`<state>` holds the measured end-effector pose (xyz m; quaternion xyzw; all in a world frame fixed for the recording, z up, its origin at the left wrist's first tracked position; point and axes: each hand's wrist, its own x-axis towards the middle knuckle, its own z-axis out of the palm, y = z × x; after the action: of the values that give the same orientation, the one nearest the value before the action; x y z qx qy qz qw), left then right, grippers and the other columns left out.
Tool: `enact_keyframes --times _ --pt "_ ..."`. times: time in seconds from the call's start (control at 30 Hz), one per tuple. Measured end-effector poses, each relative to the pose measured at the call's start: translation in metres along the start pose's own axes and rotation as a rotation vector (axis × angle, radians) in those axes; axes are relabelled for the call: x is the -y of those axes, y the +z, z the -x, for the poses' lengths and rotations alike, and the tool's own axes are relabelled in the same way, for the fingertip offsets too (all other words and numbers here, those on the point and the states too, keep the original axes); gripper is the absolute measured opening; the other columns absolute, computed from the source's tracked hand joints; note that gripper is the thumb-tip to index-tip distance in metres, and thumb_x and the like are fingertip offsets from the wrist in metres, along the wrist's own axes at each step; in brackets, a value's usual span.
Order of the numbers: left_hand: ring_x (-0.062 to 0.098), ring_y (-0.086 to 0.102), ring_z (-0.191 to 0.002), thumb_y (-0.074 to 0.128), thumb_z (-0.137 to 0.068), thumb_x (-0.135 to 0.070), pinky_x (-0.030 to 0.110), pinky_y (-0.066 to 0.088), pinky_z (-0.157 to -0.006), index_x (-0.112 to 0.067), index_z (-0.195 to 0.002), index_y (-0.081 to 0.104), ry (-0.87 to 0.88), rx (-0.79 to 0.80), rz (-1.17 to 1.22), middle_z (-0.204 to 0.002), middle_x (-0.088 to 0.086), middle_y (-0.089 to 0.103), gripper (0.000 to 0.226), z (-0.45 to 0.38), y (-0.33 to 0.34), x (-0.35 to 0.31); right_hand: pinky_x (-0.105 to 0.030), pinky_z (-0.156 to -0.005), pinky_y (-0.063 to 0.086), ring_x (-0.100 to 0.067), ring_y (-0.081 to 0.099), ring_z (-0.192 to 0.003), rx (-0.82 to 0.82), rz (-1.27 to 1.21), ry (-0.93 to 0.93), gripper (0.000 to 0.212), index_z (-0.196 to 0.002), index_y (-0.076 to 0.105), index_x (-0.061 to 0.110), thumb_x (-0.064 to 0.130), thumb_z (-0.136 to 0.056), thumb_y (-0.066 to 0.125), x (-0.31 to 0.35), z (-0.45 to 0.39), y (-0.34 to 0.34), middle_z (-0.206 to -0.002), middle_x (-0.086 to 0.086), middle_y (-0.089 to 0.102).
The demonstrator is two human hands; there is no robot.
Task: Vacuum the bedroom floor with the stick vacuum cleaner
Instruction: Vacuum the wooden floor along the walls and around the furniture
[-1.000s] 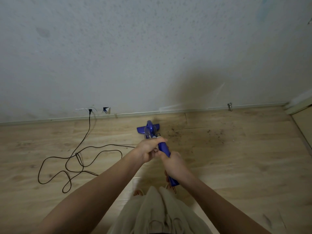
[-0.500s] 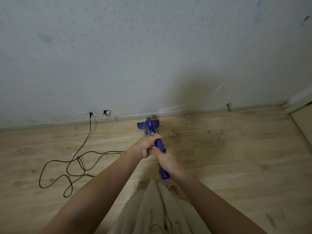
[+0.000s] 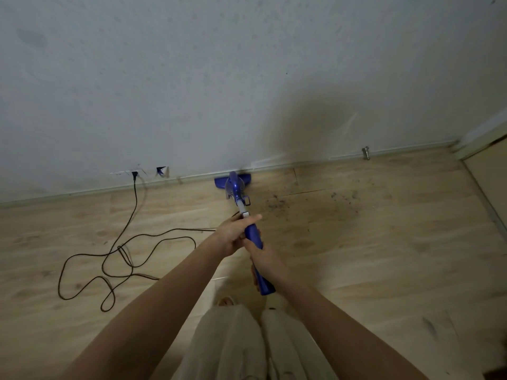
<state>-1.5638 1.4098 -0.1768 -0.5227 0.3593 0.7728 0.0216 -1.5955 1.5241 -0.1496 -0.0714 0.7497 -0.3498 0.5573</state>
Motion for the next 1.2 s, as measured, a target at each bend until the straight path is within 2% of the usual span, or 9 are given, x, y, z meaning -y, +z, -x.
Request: enact_keyframes --times 0.13,0.27,0.33,0.53,0.63,0.83,1.0,1.13,1.2 --pt "0.021 0.064 -0.073 0.075 -0.08 -0.013 0.029 0.057 -0.059 -0.005 -0.111 0.059 0.025 0.0 0.018 -0.085 0.012 0.064 0.035 -0.003 0.004 0.0 -0.025 -0.045 0.045 -0.012 0.049 -0.042 -0.045 0.01 -0.021 0.034 -0.087 0.051 0.011 0.045 -0.095 0.053 0.0 0.004 -0.007 -0.061 -0.002 0.052" --pt "0.021 0.065 -0.075 0.072 -0.082 -0.011 0.04 0.055 -0.088 -0.005 -0.1 0.061 0.033 0.013 -0.012 -0.08 0.012 0.065 0.022 -0.006 0.019 -0.007 -0.024 -0.044 0.044 -0.013 0.051 -0.043 -0.123 0.038 -0.077 0.034 -0.081 0.052 0.011 0.042 -0.095 0.055 0.005 0.009 -0.021 -0.061 -0.003 0.052" --pt "0.021 0.064 -0.075 0.068 -0.084 -0.008 0.043 0.051 -0.094 -0.007 -0.093 0.059 0.028 0.014 -0.056 -0.079 0.011 0.065 0.012 -0.004 0.032 -0.007 -0.026 -0.045 0.045 -0.014 0.052 -0.044 -0.171 0.012 -0.095 0.036 -0.08 0.055 0.01 0.043 -0.093 0.057 0.0 0.014 -0.028 -0.06 -0.004 0.054" --pt "0.024 0.064 -0.082 0.068 -0.084 -0.009 0.044 0.052 -0.091 -0.007 -0.109 0.056 -0.034 0.026 -0.171 -0.091 0.014 0.065 0.028 0.005 0.053 0.019 -0.029 -0.05 0.049 -0.017 0.054 -0.053 -0.27 -0.086 -0.041 0.037 -0.091 0.057 0.008 0.045 -0.094 0.056 -0.031 0.04 -0.026 -0.07 -0.009 0.058" --pt "0.023 0.065 -0.084 0.069 -0.084 -0.014 0.041 0.054 -0.092 -0.007 -0.115 0.057 -0.067 0.074 -0.194 -0.095 0.014 0.067 0.033 0.007 0.059 0.02 -0.03 -0.052 0.049 -0.018 0.054 -0.053 -0.295 -0.102 -0.038 0.036 -0.087 0.058 0.008 0.043 -0.094 0.055 -0.029 0.05 -0.029 -0.069 -0.008 0.057" --pt "0.024 0.067 -0.09 0.074 -0.08 -0.017 0.037 0.057 -0.084 -0.008 -0.115 0.056 -0.113 0.104 -0.201 -0.111 0.016 0.067 0.04 0.006 0.063 0.024 -0.015 -0.034 0.037 -0.01 0.047 -0.041 -0.278 -0.001 0.002 0.029 -0.09 0.053 0.011 0.04 -0.097 0.052 -0.018 0.072 -0.041 -0.061 -0.001 0.05" --pt "0.021 0.064 -0.083 0.073 -0.081 -0.016 0.033 0.057 -0.074 -0.008 -0.112 0.057 -0.113 0.116 -0.166 -0.101 0.012 0.066 0.036 0.001 0.057 0.021 -0.018 -0.035 0.038 -0.012 0.05 -0.041 -0.276 0.004 -0.007 0.03 -0.097 0.055 0.008 0.038 -0.096 0.053 -0.008 0.067 -0.038 -0.062 -0.003 0.052" --pt "0.021 0.063 -0.078 0.07 -0.083 -0.013 0.035 0.056 -0.078 -0.006 -0.11 0.058 -0.1 0.131 -0.143 -0.091 0.012 0.064 0.03 -0.004 0.053 0.014 -0.024 -0.043 0.043 -0.014 0.05 -0.045 -0.26 0.022 0.006 0.029 -0.086 0.05 0.015 0.042 -0.097 0.05 -0.005 0.054 -0.029 -0.063 -0.003 0.052" --pt "0.019 0.061 -0.072 0.066 -0.087 -0.011 0.031 0.055 -0.071 -0.007 -0.104 0.056 -0.098 0.131 -0.136 -0.084 0.01 0.062 0.021 -0.004 0.049 0.013 -0.028 -0.049 0.046 -0.014 0.048 -0.051 -0.249 0.058 0.009 0.03 -0.084 0.049 0.017 0.044 -0.098 0.048 -0.004 0.049 -0.023 -0.065 -0.001 0.05"
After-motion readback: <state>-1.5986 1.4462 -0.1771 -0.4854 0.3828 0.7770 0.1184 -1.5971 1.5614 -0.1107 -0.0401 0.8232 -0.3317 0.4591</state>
